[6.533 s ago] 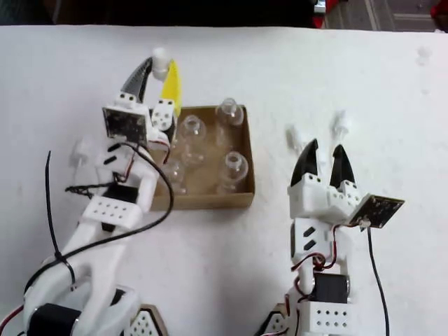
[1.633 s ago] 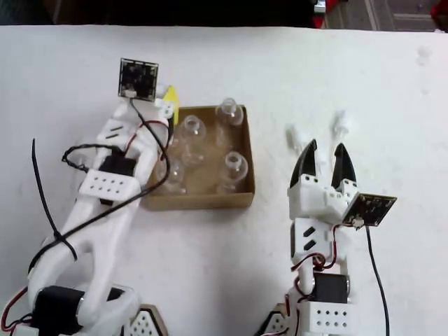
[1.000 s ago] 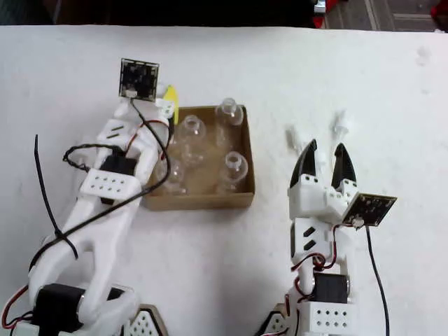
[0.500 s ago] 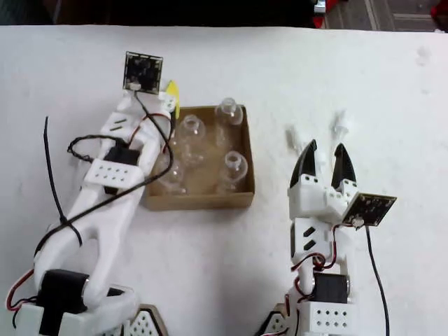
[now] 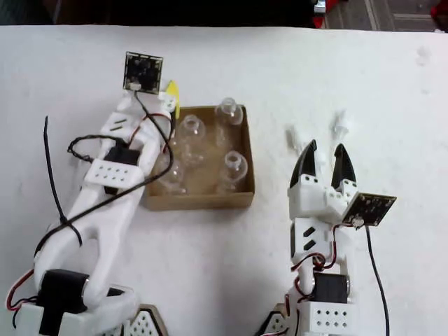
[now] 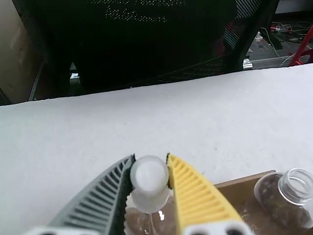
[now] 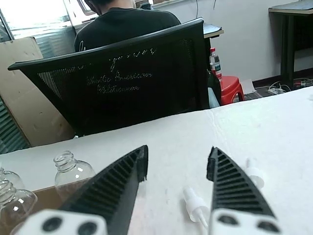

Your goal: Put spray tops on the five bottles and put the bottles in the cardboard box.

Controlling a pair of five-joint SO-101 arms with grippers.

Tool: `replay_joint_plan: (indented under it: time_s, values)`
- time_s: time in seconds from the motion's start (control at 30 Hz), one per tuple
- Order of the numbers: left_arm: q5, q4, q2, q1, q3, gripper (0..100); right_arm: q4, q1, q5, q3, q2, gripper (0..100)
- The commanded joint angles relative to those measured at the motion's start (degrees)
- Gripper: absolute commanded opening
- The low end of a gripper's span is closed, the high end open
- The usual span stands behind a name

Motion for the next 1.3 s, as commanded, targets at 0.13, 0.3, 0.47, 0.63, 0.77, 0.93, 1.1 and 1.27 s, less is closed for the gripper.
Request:
replay_joint_plan:
  time_s: [0.13,0.3,0.47,0.63,0.77,0.93,1.1,1.27]
  values:
    - [-0.79,6.95,-6.46,0.13,0.35,3,0.04,-0.31,0.97,0.53,-0.04,17.6]
    - [-0.88,7.74,-7.43,0.31,0.62,3,0.04,-0.31,0.97,0.53,-0.04,17.6]
    - [-0.97,8.18,-5.23,-0.04,0.62,3,0.04,-0.31,0.97,0.53,-0.04,17.6]
    - [-0.53,8.18,-5.49,-0.22,0.62,3,0.04,-0.31,0.97,0.53,-0.04,17.6]
    - [1.93,8.18,-8.75,-0.31,2.55,14,0.04,-0.31,0.97,0.53,-0.04,17.6]
    - [5.27,8.18,-15.16,-0.22,6.77,33,0.04,-0.31,0.97,0.53,-0.04,17.6]
    - [5.19,8.18,-20.09,-0.31,8.09,28,0.04,-0.31,0.97,0.53,-0.04,17.6]
    - [5.36,8.18,-23.16,-0.4,7.74,27,0.04,-0.31,0.97,0.53,-0.04,17.6]
